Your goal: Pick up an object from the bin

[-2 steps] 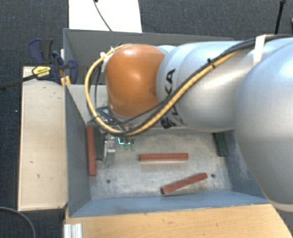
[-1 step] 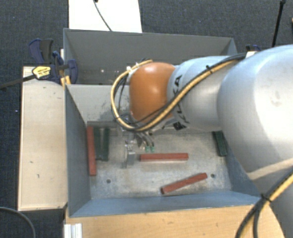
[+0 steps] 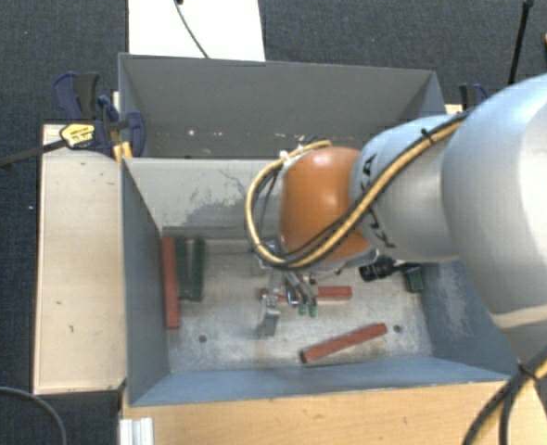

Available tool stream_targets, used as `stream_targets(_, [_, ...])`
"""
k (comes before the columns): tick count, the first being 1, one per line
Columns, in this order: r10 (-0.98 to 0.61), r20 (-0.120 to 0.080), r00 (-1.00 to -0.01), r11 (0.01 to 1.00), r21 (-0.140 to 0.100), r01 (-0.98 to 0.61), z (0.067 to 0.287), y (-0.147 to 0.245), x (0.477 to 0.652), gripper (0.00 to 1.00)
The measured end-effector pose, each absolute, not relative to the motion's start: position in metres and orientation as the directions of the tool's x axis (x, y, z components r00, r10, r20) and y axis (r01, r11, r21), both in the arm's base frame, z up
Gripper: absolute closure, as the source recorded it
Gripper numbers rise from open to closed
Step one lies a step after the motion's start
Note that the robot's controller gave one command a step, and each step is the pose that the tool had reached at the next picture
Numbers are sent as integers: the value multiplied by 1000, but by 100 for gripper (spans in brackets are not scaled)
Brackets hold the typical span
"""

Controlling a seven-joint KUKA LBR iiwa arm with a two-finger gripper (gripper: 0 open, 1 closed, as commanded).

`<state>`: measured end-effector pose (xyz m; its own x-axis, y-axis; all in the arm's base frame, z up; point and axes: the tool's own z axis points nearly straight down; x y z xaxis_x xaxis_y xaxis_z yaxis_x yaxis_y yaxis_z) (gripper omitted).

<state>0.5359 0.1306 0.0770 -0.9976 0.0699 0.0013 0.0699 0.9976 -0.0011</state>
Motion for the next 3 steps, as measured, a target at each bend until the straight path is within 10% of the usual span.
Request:
stream_targets(1, [156,1,-988,988,-4,156,70,56,532,0])
stream_targets(2, [155,0,-988,988,1,155,71,61,532,100])
stream_targets(3, [158,-10,-987,988,4,157,206,65,541,100])
